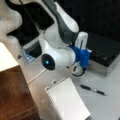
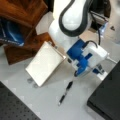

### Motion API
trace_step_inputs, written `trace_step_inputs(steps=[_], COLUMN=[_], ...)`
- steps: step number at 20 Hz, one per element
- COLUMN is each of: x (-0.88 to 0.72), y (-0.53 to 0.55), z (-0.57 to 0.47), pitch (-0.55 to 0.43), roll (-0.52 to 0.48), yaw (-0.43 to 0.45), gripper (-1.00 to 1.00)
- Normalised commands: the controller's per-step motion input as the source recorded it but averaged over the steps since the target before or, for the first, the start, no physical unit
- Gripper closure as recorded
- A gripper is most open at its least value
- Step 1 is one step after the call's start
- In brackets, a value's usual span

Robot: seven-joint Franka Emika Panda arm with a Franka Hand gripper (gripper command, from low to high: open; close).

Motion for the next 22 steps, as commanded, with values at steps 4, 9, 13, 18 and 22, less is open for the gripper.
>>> trace_step_inputs(steps=[4,9,13,18,22], x=[0.12,0.15,0.16,0.13,0.12], y=[0.14,0.14,0.24,0.28,0.27], z=[0.25,0.20,0.18,0.22,0.21], pitch=[0.075,0.041,0.036,0.067,0.102], roll=[0.158,0.215,0.286,0.253,0.154], yaw=[0.129,0.167,0.122,0.109,0.101], gripper=[1.00,1.00,1.00,1.00,1.00])
